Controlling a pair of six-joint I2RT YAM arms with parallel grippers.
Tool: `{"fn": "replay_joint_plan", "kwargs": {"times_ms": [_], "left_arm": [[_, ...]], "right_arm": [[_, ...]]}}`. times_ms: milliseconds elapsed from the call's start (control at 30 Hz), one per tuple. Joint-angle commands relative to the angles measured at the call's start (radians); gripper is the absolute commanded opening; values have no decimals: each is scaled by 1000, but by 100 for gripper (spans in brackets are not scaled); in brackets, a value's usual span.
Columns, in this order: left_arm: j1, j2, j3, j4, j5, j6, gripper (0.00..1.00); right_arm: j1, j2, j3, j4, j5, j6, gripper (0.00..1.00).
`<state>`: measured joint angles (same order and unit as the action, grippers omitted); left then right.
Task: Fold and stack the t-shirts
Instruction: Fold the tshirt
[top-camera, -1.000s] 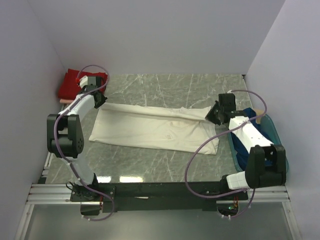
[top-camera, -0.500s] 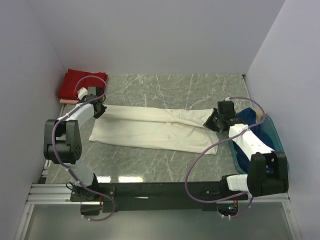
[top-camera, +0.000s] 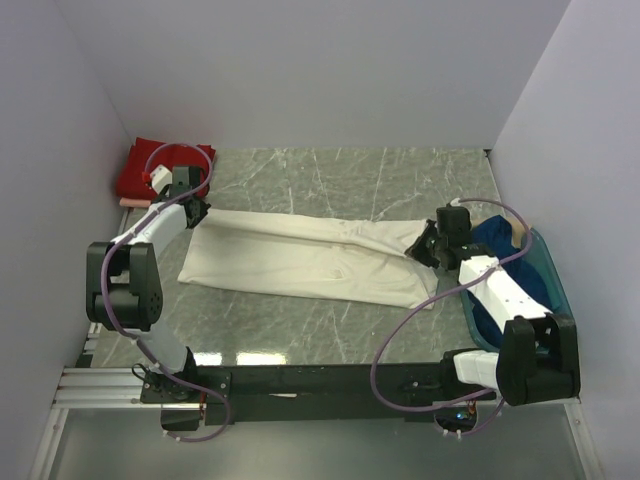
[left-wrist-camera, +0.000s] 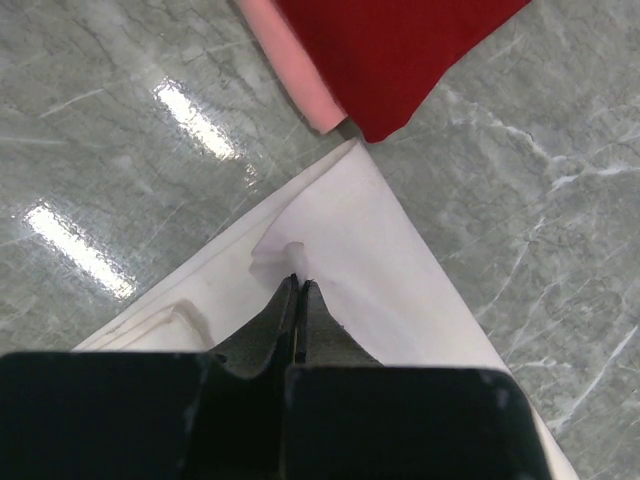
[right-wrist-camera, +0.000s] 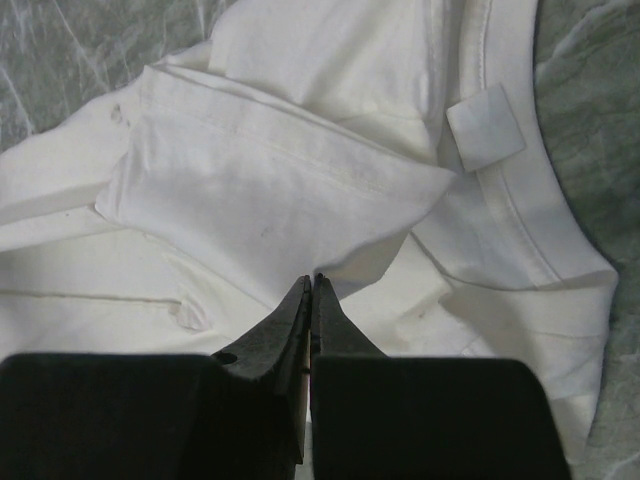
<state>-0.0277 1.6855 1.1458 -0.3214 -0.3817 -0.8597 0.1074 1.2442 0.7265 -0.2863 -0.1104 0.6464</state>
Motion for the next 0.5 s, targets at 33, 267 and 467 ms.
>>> {"fn": "replay_joint_plan", "kwargs": {"times_ms": [33,267,467], "left_arm": [[8,-47,-4,16,-54,-15,1],[8,-73,-95,77,-46,-44,2],[8,-125,-197,151,-42,-71,15]], "right_arm": [[18,-29,-39,33,-11,7,0],[26,-22,-94,85,-57,12,0],[25,-12,-125,114,-101,4,8]]}}
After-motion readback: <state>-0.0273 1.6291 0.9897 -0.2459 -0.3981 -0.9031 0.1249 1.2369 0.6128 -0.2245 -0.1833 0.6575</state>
